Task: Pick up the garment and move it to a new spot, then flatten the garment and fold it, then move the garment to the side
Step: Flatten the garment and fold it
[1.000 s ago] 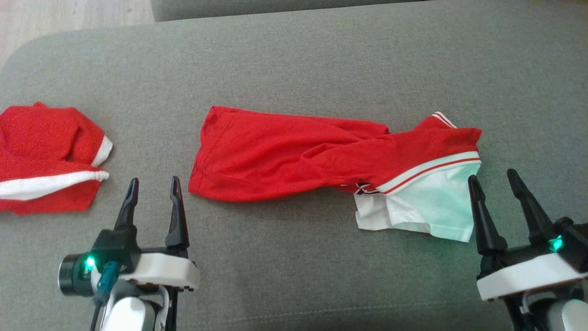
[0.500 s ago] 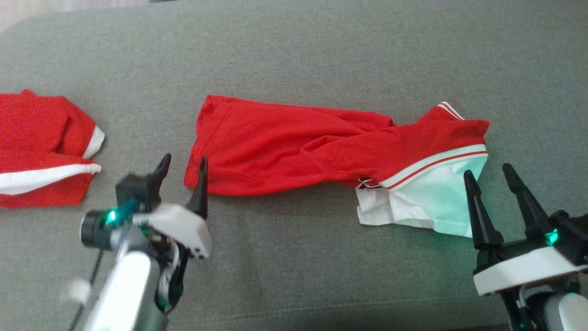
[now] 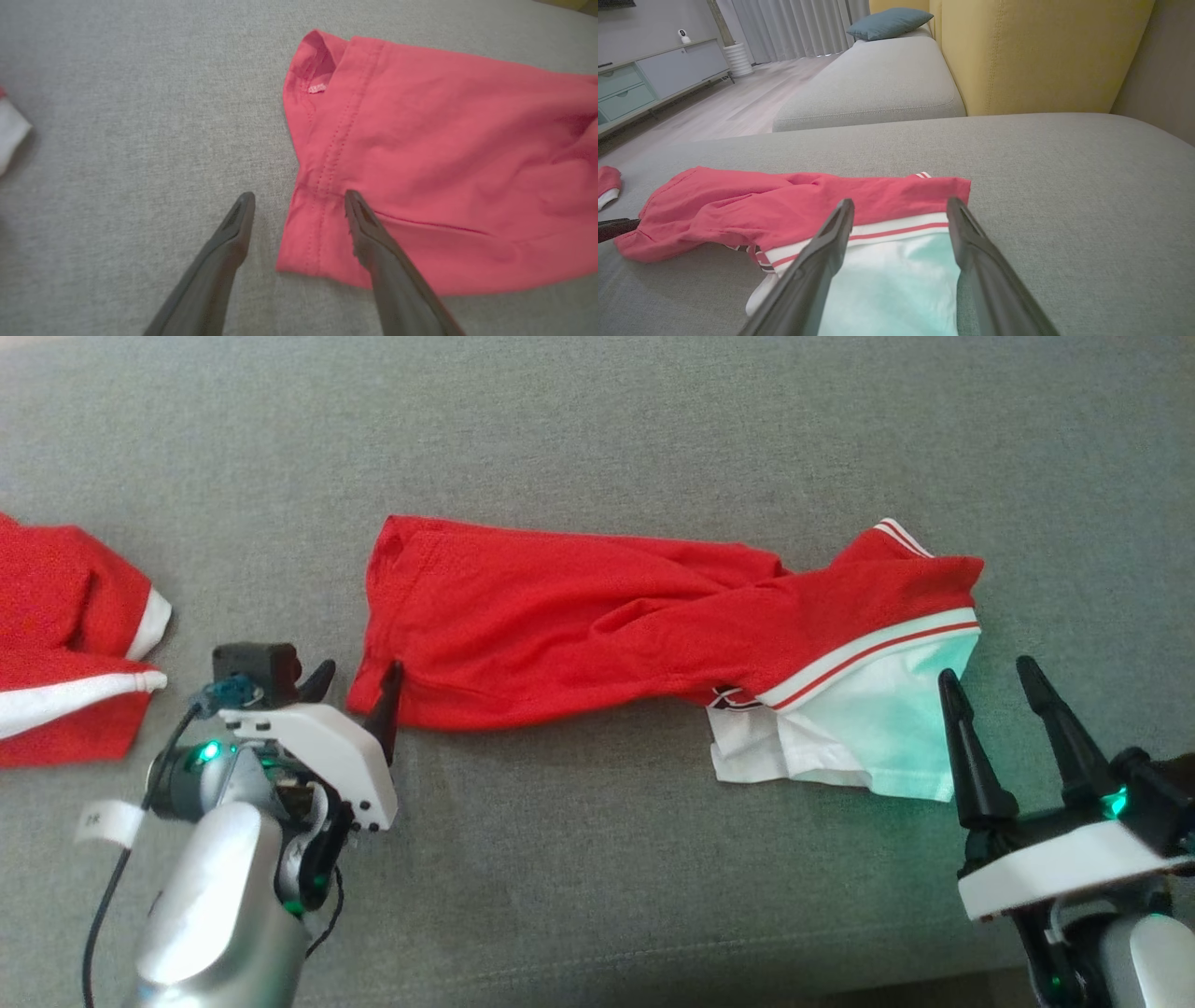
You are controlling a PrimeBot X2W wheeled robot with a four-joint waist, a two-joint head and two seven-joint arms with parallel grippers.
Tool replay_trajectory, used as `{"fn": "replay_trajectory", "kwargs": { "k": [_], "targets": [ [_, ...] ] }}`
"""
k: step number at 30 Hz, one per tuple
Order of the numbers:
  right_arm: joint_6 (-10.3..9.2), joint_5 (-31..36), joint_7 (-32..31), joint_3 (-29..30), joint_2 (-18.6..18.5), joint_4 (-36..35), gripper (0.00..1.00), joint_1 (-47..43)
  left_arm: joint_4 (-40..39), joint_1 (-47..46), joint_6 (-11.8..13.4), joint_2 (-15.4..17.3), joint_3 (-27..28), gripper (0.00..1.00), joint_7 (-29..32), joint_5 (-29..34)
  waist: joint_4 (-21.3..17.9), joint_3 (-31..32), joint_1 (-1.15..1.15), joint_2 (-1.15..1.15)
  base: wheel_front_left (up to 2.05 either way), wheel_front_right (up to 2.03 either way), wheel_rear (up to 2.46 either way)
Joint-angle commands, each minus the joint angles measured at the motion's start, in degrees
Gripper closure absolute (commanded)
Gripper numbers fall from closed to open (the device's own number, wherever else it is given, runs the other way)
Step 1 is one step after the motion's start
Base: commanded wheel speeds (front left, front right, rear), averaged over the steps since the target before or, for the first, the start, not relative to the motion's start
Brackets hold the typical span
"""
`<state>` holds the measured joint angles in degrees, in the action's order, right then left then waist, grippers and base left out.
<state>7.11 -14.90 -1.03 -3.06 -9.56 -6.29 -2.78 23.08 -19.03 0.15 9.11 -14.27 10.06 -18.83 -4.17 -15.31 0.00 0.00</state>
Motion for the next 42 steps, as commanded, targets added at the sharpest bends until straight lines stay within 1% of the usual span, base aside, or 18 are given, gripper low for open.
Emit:
{"fn": "replay_trajectory", "kwargs": {
  "k": [1, 2, 3, 6, 7, 8, 9, 10, 13, 17, 20, 24, 25, 28, 32, 37, 42],
  "targets": [
    [0.37, -0.4, 0.4, -1.0, -0.7, -1.6, 0.00, 1.6, -1.3, -2.8, -0.5, 1.7, 1.8, 0.00, 0.1, -0.4, -0.1, -0.1, 0.00, 0.00, 0.00, 0.00, 0.00],
    [0.37, -0.4, 0.4, -1.0, -0.7, -1.5, 0.00, 1.7, -1.1, -2.9, -0.7, 1.8, 1.6, 0.00, 0.3, -0.4, -0.1, -0.2, 0.00, 0.00, 0.00, 0.00, 0.00],
    [0.37, -0.4, 0.4, -1.0, -0.6, -1.4, 0.00, 1.7, -0.8, -3.1, -0.8, 1.9, 1.3, 0.08, 0.5, -0.4, -0.1, -0.2, 0.00, 0.00, 0.00, 0.00, 0.00],
    [0.37, -0.6, 0.3, -1.2, -0.6, -1.2, 0.00, 1.9, 0.2, -3.5, -1.3, 2.2, 0.6, 0.38, 0.7, -0.1, -0.1, -0.4, 0.00, 0.00, 0.00, 0.00, 0.00],
    [0.37, -0.7, 0.3, -1.2, -0.7, -1.1, 0.00, 2.0, 0.5, -3.6, -1.4, 2.3, 0.3, 0.52, 0.7, 0.1, -0.2, -0.4, 0.00, 0.00, 0.00, 0.00, 0.00],
    [0.37, -0.7, 0.3, -1.3, -0.7, -1.0, 0.00, 2.0, 0.8, -3.7, -1.5, 2.4, 0.0, 0.61, 0.8, 0.3, -0.2, -0.3, 0.00, 0.00, 0.00, 0.00, 0.00],
    [0.37, -0.8, 0.3, -1.3, -0.7, -1.0, 0.00, 2.1, 1.2, -3.8, -1.7, 2.4, -0.4, 0.77, 0.8, 0.5, -0.3, -0.4, 0.00, 0.00, 0.00, 0.00, 0.00],
    [0.37, -0.9, 0.3, -1.3, -0.7, -0.9, 0.00, 2.1, 1.5, -3.9, -1.8, 2.5, -0.7, 1.00, 0.9, 0.7, -0.3, -0.4, 0.00, 0.00, 0.00, 0.00, 0.00],
    [0.37, -1.1, 0.2, -1.2, -0.9, -0.8, 0.00, 2.2, 2.5, -4.0, -2.0, 2.6, -1.3, 1.00, 1.0, 0.9, -0.4, -0.4, 0.00, 0.00, 0.00, 0.00, 0.00],
    [0.37, -1.4, 0.2, -0.9, -1.0, -0.5, 0.00, 2.1, 2.4, -4.4, -1.3, 3.0, -1.3, 1.00, -2.4, 1.7, -0.3, -0.1, 0.00, 0.00, 0.00, 0.00, 0.00],
    [0.37, -1.3, -0.6, -0.4, -1.0, -0.5, 0.00, 1.6, 0.7, -3.6, -0.2, 3.1, -0.9, 1.00, -5.3, 2.1, -0.3, 0.4, 0.00, 0.00, 0.00, 0.00, 0.00],
    [0.37, -1.7, -4.8, 0.1, -1.9, 0.9, 0.00, -0.8, -3.2, -0.9, 1.8, 2.9, 0.2, 1.00, -8.4, 1.8, -0.1, 0.9, 0.00, 0.00, 0.00, 0.00, 0.00],
    [0.37, -1.7, -4.8, 0.1, -1.9, 0.9, 0.00, -0.8, -3.2, -0.9, 1.8, 2.9, 0.2, 1.00, -8.4, 1.8, -0.1, 0.9, 0.00, 0.00, 0.00, 0.00, 0.00],
    [0.37, -2.2, -9.0, 1.2, -2.2, 2.3, 0.00, -3.3, -6.7, 1.7, 3.1, 2.9, 0.7, 1.00, -9.6, 1.7, 0.1, 1.0, 0.00, 0.00, 0.00, 0.00, 0.00],
    [0.37, -3.0, -12.7, 2.5, -2.5, 3.6, 0.00, -5.1, -11.4, 4.8, 4.7, 3.1, 0.9, 1.00, -9.8, 1.9, 0.2, 0.7, 0.00, 0.00, 0.00, 0.00, 0.00],
    [0.37, -3.8, -13.5, 2.7, -2.5, 4.8, 0.00, -3.7, -15.6, 6.8, 5.8, 3.4, 0.8, 1.00, -9.4, 2.1, 0.6, -0.3, 0.00, 0.00, 0.00, 0.00, 0.00],
    [0.37, -4.0, -15.7, 0.7, -2.7, 8.0, 0.00, -1.6, -16.9, 6.8, 6.0, 3.3, 0.3, 1.00, -9.7, 2.2, 1.1, -1.4, 0.00, 0.00, 0.00, 0.00, 0.00]
  ]
}}
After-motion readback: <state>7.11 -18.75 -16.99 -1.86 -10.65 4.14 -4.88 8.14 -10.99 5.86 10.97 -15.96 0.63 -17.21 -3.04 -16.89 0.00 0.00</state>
